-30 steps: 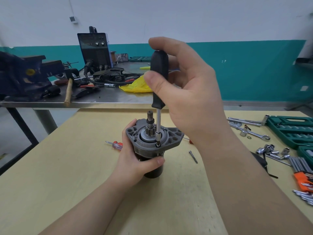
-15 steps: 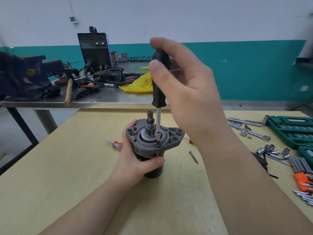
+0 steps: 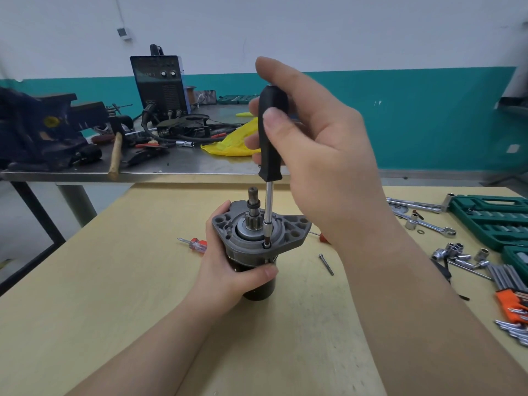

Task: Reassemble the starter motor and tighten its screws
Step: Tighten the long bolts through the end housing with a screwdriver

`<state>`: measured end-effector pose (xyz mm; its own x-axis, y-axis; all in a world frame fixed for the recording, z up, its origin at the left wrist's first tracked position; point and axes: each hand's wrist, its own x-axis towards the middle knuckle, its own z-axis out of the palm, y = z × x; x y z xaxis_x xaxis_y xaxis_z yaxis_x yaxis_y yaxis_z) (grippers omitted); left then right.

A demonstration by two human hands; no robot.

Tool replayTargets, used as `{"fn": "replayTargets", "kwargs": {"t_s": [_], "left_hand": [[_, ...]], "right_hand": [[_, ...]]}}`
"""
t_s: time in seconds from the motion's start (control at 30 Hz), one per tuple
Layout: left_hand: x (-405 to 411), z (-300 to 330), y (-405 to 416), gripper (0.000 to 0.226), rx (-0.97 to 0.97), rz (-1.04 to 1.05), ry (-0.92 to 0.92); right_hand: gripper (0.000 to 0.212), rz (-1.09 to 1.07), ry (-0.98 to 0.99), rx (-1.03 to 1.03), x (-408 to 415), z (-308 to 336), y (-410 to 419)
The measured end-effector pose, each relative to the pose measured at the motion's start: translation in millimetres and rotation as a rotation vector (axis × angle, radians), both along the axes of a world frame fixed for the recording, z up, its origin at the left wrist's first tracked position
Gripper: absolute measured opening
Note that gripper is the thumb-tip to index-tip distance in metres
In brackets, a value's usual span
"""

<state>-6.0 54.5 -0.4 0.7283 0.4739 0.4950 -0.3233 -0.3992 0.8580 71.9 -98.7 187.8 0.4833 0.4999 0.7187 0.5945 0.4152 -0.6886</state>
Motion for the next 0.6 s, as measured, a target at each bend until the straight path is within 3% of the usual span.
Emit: {"fn": "replayTargets", "kwargs": {"t_s": [0.6], "left_hand": [[0.3, 0.4, 0.6, 0.117, -0.010, 0.003, 0.006]], "right_hand": [[0.041, -0.071, -0.006, 0.009, 0.3, 1.5, 0.8]]}}
